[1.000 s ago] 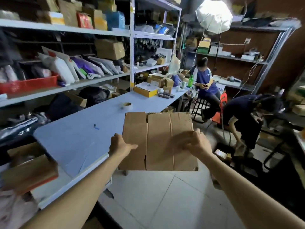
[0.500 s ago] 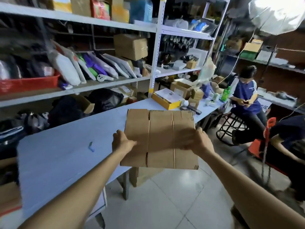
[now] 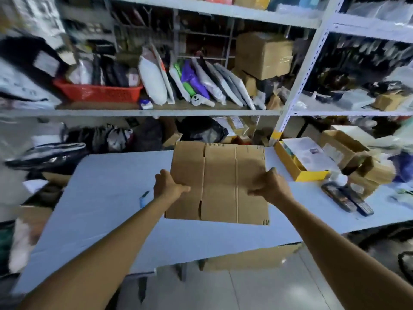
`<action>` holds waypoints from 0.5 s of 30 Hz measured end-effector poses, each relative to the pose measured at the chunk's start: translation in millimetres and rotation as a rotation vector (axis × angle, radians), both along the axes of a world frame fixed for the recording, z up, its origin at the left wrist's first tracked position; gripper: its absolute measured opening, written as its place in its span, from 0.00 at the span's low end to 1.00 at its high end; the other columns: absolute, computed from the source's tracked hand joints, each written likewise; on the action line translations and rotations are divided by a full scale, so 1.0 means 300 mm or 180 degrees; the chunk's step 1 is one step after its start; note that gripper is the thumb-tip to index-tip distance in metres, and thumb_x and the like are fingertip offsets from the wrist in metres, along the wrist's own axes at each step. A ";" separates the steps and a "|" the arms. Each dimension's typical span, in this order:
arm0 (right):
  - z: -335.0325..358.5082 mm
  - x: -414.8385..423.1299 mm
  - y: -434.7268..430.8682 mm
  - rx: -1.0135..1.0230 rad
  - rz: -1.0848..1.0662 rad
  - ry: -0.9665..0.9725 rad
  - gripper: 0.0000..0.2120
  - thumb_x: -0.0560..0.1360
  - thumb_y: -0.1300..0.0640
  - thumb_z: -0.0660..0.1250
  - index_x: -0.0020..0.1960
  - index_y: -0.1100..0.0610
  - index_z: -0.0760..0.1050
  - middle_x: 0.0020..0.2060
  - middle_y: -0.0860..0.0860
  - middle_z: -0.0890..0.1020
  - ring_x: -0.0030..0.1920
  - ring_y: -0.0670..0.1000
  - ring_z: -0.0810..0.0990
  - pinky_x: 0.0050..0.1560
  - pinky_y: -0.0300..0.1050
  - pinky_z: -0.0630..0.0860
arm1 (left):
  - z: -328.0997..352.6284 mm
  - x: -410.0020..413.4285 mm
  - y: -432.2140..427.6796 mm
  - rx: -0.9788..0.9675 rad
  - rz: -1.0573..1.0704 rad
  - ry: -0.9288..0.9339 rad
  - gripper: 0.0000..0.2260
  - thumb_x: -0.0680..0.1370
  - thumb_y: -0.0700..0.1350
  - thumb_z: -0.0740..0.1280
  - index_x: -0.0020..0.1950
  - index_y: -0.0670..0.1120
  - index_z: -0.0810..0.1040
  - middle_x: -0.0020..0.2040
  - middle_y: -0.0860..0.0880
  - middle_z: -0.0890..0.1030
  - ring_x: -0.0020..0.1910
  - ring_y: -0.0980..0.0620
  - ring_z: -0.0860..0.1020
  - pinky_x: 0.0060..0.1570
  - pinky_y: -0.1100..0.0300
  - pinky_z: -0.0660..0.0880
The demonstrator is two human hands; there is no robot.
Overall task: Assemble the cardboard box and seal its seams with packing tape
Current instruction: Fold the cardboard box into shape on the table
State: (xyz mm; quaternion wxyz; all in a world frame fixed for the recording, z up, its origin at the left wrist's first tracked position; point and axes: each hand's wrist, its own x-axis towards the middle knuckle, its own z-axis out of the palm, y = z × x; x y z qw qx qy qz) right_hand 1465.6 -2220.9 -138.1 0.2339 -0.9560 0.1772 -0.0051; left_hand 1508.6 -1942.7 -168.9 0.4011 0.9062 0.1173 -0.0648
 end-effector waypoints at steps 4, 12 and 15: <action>-0.049 0.228 0.004 -0.0054 0.0350 0.0125 0.37 0.60 0.47 0.81 0.56 0.63 0.65 0.54 0.60 0.78 0.54 0.63 0.77 0.40 0.48 0.68 | -0.029 0.107 0.015 0.0026 0.0467 0.0132 0.39 0.66 0.50 0.78 0.68 0.39 0.63 0.66 0.39 0.69 0.61 0.39 0.74 0.57 0.47 0.74; -0.206 0.526 0.039 0.0118 0.0424 0.0397 0.26 0.68 0.49 0.77 0.50 0.60 0.63 0.52 0.61 0.76 0.51 0.62 0.76 0.40 0.48 0.67 | -0.187 0.319 0.067 -0.0084 0.0649 0.0543 0.37 0.67 0.50 0.77 0.68 0.40 0.63 0.66 0.40 0.70 0.62 0.39 0.74 0.59 0.46 0.75; -0.256 0.604 0.033 0.0344 0.0240 0.0409 0.22 0.70 0.50 0.75 0.52 0.61 0.66 0.50 0.60 0.76 0.45 0.58 0.75 0.37 0.47 0.67 | -0.236 0.371 0.079 -0.0238 0.0554 0.0607 0.33 0.68 0.51 0.76 0.66 0.41 0.66 0.64 0.41 0.72 0.61 0.41 0.74 0.59 0.44 0.74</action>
